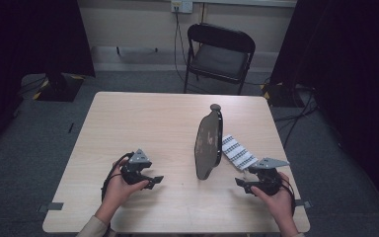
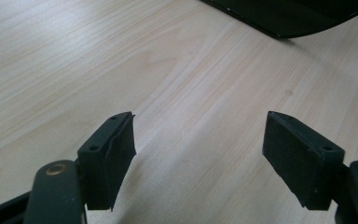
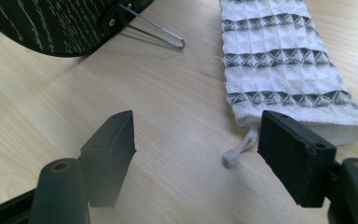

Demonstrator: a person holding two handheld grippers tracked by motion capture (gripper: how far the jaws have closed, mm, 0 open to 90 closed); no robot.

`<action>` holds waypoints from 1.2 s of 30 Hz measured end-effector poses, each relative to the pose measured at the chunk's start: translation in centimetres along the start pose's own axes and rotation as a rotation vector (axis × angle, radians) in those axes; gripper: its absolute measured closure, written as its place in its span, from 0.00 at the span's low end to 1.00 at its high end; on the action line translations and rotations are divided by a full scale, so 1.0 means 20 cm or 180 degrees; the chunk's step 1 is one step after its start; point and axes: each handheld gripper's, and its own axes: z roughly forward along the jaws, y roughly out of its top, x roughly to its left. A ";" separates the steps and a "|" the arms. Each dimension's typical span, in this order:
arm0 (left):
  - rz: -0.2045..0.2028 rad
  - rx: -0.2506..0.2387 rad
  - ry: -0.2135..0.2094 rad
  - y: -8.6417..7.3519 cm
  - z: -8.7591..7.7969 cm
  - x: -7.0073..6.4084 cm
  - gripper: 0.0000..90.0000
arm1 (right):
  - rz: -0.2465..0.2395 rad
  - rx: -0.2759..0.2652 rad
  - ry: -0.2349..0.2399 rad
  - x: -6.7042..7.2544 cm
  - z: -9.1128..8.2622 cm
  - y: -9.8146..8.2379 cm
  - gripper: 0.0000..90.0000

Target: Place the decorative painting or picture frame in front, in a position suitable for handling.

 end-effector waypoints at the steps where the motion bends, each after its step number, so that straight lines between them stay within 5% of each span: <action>1: -0.0014 -0.0008 0.0001 0.00 0.00 0.00 0.28 | 0.0004 -0.0009 0.0005 0.00 0.00 0.00 0.30; 36: 0.0007 -0.0122 0.0001 0.04 -0.03 -0.01 0.28 | -0.0202 0.0050 0.0043 0.14 0.01 0.20 0.30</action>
